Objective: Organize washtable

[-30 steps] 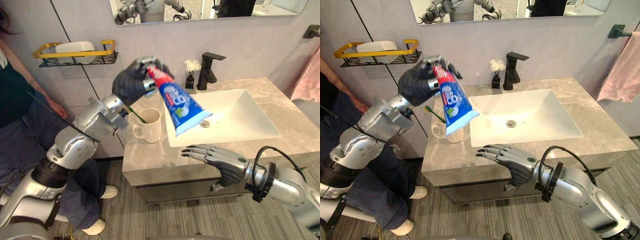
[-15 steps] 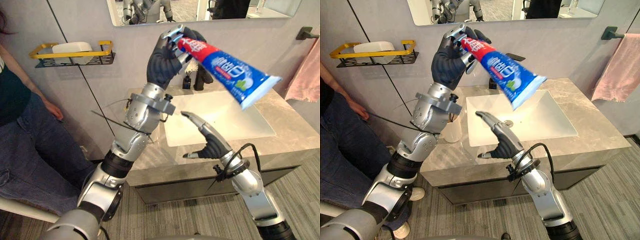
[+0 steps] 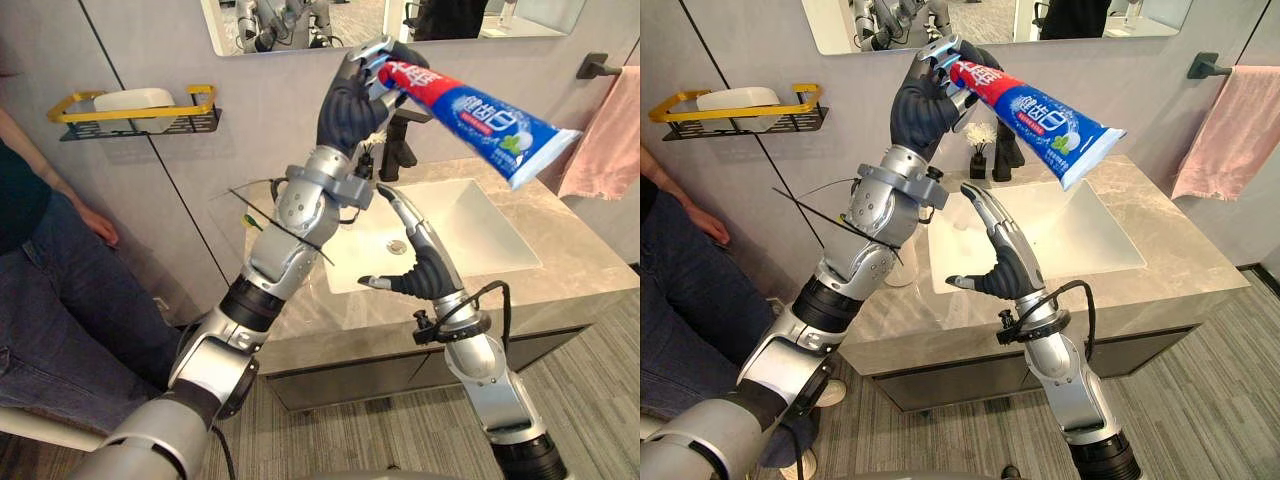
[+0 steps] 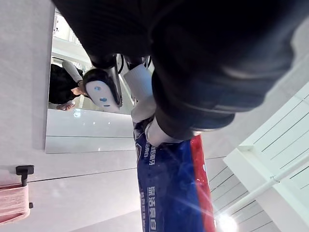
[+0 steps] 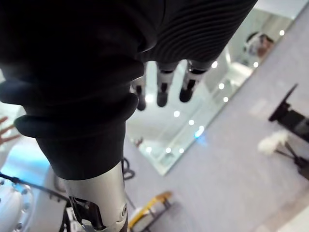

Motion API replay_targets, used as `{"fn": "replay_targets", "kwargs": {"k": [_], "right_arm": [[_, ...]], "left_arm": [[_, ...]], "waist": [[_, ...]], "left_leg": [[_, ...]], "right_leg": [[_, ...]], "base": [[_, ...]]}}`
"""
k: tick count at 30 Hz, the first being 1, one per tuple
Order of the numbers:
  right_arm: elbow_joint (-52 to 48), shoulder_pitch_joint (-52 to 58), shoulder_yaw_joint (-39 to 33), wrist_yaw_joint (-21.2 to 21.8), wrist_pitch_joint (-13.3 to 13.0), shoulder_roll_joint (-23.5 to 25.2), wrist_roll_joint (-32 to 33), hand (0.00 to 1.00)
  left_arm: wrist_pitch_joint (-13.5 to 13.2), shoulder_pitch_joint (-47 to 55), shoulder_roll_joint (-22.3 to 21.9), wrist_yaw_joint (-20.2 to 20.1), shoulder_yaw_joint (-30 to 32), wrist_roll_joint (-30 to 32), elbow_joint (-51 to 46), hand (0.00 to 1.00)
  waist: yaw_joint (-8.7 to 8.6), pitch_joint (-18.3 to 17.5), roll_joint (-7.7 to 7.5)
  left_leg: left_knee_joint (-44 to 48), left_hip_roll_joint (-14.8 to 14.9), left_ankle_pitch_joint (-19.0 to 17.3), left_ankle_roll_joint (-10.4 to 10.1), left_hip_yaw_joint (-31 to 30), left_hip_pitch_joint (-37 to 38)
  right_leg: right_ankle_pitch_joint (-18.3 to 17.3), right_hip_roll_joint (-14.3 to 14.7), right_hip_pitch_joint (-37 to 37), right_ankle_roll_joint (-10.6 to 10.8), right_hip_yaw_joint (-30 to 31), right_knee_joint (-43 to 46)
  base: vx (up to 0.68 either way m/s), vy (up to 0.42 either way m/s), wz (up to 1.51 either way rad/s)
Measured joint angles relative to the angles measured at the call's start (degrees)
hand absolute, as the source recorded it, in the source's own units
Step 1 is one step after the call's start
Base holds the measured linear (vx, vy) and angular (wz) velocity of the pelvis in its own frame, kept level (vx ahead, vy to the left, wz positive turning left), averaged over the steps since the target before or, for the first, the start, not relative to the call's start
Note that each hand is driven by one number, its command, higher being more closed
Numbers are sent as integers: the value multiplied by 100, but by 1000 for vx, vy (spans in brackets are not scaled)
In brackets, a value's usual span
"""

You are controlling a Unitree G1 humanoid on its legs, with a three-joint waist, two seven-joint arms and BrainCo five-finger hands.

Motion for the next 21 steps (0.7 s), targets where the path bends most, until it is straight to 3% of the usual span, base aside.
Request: {"fn": "replay_targets", "kwargs": {"k": [9, 21], "right_arm": [[-450, -306, -555, -345, 16, -9, -431, 0], [-465, -229, -1848, -181, 8, -230, -382, 0]], "left_arm": [[124, -62, 15, -3, 3, 65, 512, 100], [119, -359, 284, -160, 499, 109, 625, 100]], "waist": [[-6, -1, 2], [-86, 22, 77]], "left_leg": [[-25, -1, 0, 0, 23, 1], [-71, 0, 1, 2, 83, 46]], "right_leg": [[0, 0, -22, 0, 21, 0], [3, 12, -66, 4, 141, 9]], "base": [[0, 0, 0], [-3, 0, -4]]}}
